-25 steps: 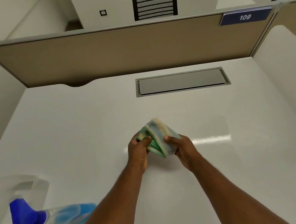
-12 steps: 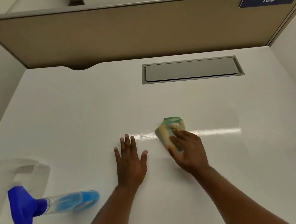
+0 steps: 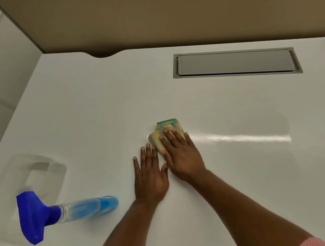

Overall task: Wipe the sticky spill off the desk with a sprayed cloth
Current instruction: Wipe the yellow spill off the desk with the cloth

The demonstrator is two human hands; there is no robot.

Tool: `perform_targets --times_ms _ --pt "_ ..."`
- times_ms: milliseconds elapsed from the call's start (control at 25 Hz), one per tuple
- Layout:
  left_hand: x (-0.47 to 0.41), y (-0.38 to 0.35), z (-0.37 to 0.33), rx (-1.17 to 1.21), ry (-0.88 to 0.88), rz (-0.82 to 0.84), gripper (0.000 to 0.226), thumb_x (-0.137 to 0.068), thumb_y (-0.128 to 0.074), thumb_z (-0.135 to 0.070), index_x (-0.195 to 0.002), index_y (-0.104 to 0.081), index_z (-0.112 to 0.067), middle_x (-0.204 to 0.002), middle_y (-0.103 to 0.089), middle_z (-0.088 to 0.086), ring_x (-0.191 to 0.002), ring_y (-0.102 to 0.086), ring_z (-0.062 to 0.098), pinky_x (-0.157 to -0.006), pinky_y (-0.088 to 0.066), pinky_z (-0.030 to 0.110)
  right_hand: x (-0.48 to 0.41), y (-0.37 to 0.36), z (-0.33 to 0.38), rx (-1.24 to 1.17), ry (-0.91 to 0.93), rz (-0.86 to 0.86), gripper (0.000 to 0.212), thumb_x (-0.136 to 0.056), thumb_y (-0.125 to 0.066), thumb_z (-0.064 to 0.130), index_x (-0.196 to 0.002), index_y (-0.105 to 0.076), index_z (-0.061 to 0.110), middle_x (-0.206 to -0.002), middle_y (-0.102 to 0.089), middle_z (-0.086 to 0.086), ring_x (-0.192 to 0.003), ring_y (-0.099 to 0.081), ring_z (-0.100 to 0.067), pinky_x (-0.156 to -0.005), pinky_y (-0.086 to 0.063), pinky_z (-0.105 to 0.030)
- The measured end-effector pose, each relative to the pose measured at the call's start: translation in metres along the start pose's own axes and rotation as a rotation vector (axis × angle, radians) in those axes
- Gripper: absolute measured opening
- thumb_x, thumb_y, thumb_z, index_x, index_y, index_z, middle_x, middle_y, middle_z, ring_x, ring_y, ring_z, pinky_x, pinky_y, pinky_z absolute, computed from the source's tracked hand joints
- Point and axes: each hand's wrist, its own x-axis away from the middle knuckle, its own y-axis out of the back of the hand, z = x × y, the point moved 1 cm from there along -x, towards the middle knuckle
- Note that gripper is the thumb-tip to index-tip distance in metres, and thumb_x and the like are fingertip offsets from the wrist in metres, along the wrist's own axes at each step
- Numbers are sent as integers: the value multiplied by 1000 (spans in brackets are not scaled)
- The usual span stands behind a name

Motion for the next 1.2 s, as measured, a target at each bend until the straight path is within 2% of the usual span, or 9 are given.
perform_targets --times_ms 80,160,240,360,560,720,840,1000,1200 --pt "0 1 -1 37 6 -14 69 -104 -21 -46 -162 -13 -8 -171 -7 11 -159 0 26 -127 -9 54 0 8 -17 47 -67 -56 54 -108 -30 44 -159 -33 26 -169 -24 1 -157 -18 -20 -127 -6 -50" --pt "1 1 -2 65 4 -25 69 -104 -21 -45 -162 -12 -8 -172 -5 11 -159 0 26 -128 -7 54 4 22 -53 84 -272 -136 53 -108 -33 41 -158 -36 23 -168 -26 -2 -155 -23 -23 -126 -8 -51" --pt "1 1 -2 75 3 -18 70 -103 -18 -45 -162 -9 -9 -172 -2 10 -159 3 26 -128 -6 53 17 40 -100 100 -474 -177 56 -106 -28 41 -157 -38 20 -168 -26 -5 -156 -22 -24 -126 -7 -52" --pt "1 1 -2 84 1 -19 71 -103 -15 -46 -162 -9 -8 -172 -1 10 -159 3 26 -128 -6 53 36 59 -143 69 -609 -212 62 -102 -25 40 -156 -38 13 -167 -27 -11 -156 -20 -30 -126 -11 -54" --pt "0 4 -4 75 8 -15 73 -101 -11 -47 -162 -9 -7 -171 -3 12 -159 2 27 -128 -6 53 30 44 -82 -32 -487 -274 55 -102 -40 25 -151 -43 0 -161 -35 -24 -151 -31 -40 -123 -23 -51" --pt "1 4 -4 54 8 -22 71 -102 -17 -45 -162 -12 -6 -171 -7 13 -159 -3 28 -128 -8 53 57 6 -6 -92 -315 -249 55 -101 -47 27 -154 -42 11 -164 -34 -10 -154 -27 -27 -126 -20 -46" --pt "-1 4 -4 62 9 -18 71 -103 -21 -44 -162 -11 -6 -171 -6 14 -159 -2 28 -128 -5 53 77 2 -5 -87 -273 -256 54 -102 -47 30 -154 -43 16 -165 -34 -5 -154 -26 -22 -126 -20 -44" --pt "1 2 -4 66 11 -3 72 -102 -18 -45 -162 -8 -5 -172 -3 14 -159 2 28 -128 -1 51 120 20 -61 -32 -463 -345 50 -100 -50 25 -148 -51 10 -161 -40 -10 -150 -36 -28 -123 -27 -51" --pt "2 1 -3 75 2 -20 73 -102 -15 -47 -162 -7 -5 -172 -4 14 -159 2 28 -128 -1 51 199 39 -124 33 -706 -423 54 -102 -38 28 -151 -46 5 -161 -37 -17 -149 -36 -34 -120 -29 -55"
